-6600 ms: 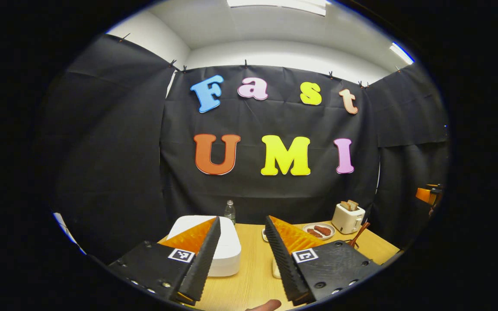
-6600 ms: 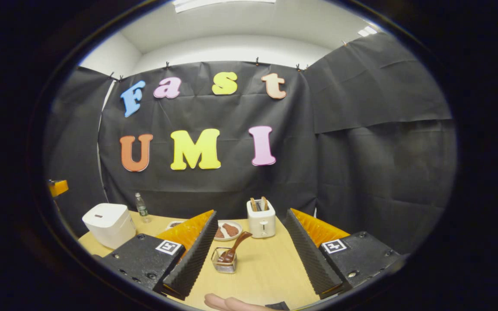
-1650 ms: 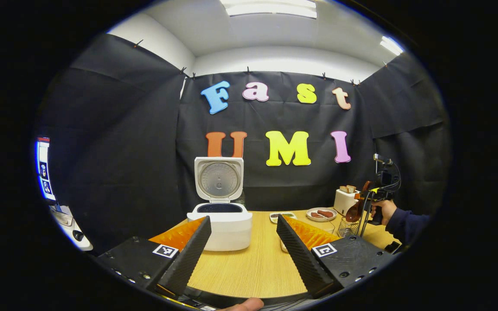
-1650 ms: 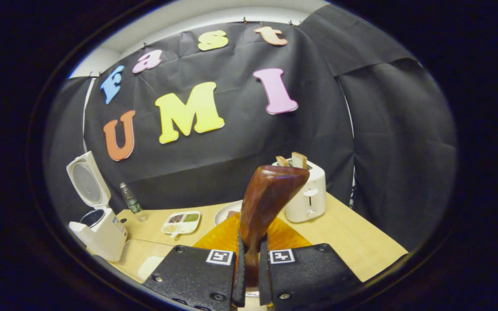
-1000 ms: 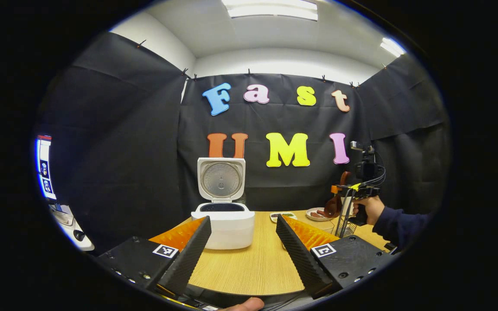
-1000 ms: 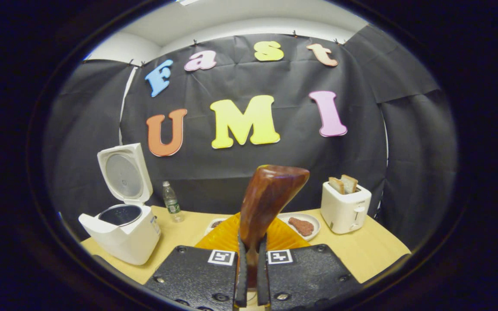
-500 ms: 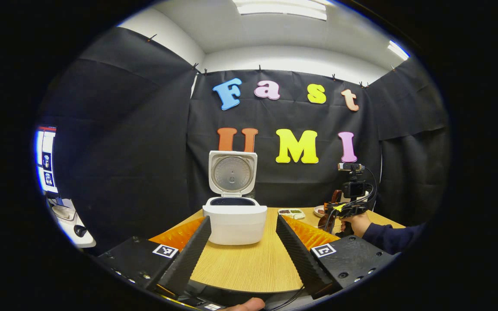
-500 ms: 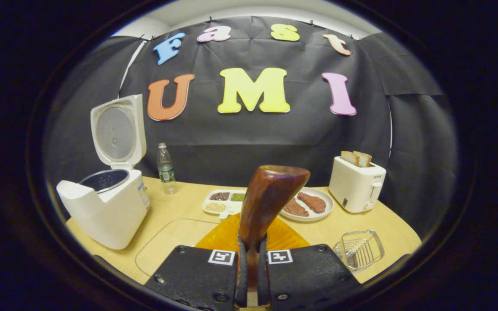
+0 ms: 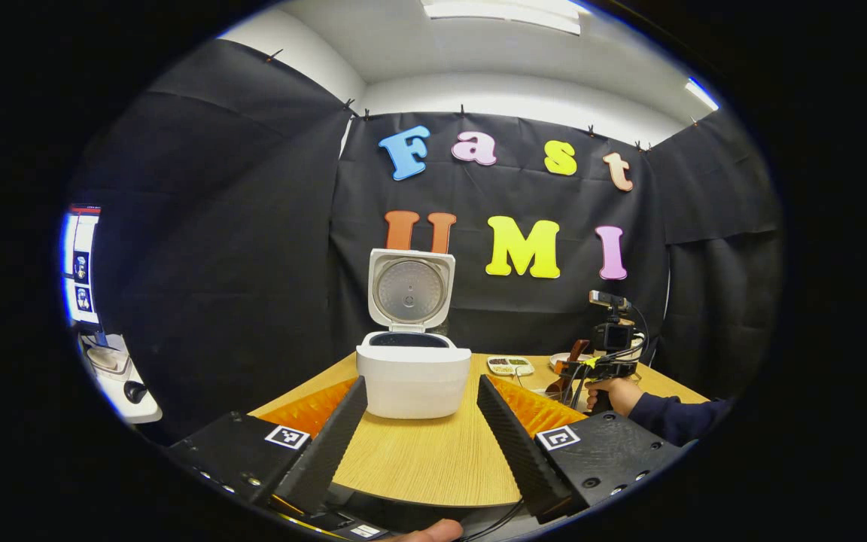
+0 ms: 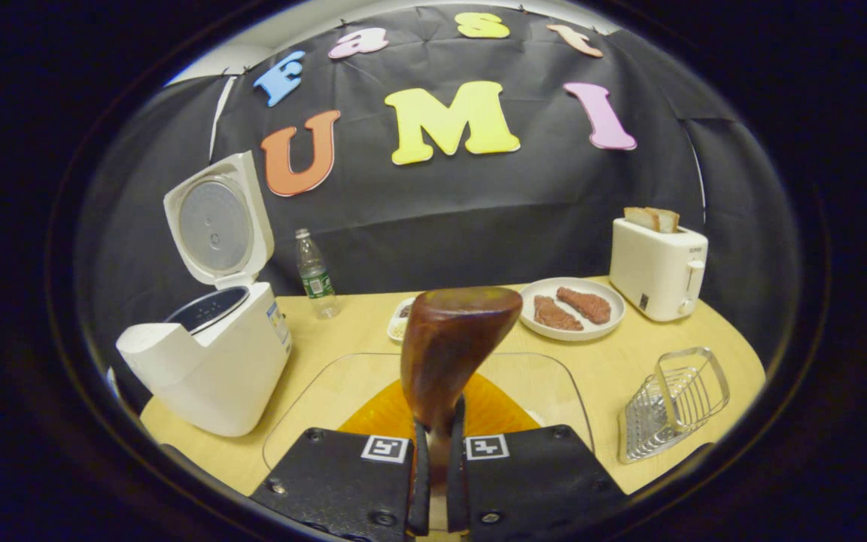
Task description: Close the left gripper, press the button to open the rice cooker; take a wooden spoon from the chopstick holder with the right hand, scoop a spoonful of rice and pour it into the rice cooker, then put the wooden spoon back into the chopstick holder.
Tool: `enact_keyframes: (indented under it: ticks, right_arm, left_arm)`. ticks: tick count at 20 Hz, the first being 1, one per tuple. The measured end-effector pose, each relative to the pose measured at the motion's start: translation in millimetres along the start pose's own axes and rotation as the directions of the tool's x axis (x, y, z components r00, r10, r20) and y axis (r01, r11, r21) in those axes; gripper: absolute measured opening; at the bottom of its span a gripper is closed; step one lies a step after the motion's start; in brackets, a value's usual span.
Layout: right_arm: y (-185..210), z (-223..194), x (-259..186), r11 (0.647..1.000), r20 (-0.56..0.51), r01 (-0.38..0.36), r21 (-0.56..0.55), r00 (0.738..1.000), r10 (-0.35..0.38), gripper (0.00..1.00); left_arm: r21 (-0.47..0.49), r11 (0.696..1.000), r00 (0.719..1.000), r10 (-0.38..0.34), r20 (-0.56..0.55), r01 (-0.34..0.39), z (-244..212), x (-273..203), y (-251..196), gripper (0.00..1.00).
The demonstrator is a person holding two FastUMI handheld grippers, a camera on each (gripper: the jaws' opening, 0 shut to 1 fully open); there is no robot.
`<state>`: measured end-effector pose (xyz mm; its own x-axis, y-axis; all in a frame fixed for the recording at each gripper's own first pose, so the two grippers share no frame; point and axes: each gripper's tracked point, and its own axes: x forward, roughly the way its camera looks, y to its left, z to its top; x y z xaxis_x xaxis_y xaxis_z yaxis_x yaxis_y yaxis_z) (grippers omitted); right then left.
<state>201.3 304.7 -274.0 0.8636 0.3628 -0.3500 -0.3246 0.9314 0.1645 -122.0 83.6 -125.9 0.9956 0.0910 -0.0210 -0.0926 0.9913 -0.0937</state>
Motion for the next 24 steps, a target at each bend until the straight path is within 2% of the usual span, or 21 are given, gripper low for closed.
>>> enact_keyframes:
  ticks: [2,6,8,10,14,19,22,24]
  right_arm:
    - [0,-4,2,0.996,-0.057,-0.034,0.083,0.998,0.039,0.14]
    - [-9,-5,3,0.961,-0.102,-0.069,0.267,0.990,0.099,0.14]
    - [-12,-4,2,0.936,-0.103,-0.084,0.343,0.987,0.127,0.14]
    - [-15,-2,0,0.895,-0.093,-0.104,0.433,0.983,0.159,0.14]
    - [-18,14,-10,0.791,-0.025,-0.176,0.586,0.972,0.235,0.14]
    - [-39,43,-34,0.671,0.114,-0.255,0.696,0.962,0.247,0.14]
    - [-53,62,-52,0.555,0.212,-0.328,0.764,0.941,0.264,0.13]
    - [-65,79,-67,0.428,0.297,-0.395,0.813,0.913,0.278,0.14]
  left_arm:
    - [0.004,1.000,1.000,-0.004,-0.001,0.004,-1,-1,-3,0.94]
    - [0.014,1.000,1.000,-0.009,-0.008,0.009,1,3,-7,0.94]
    - [0.018,1.000,1.000,-0.011,-0.010,0.011,-1,2,-8,0.94]
    - [0.025,1.000,1.000,-0.008,-0.012,0.008,-2,3,-7,0.94]
    - [0.027,1.000,1.000,-0.001,-0.022,0.002,-5,6,-4,0.94]
    - [0.023,1.000,1.000,-0.005,-0.027,0.006,-6,6,-6,0.94]
    - [0.033,0.999,1.000,-0.008,-0.025,0.009,-6,7,-10,0.94]
    - [0.037,0.999,1.000,-0.011,-0.026,0.012,-4,7,-13,0.94]
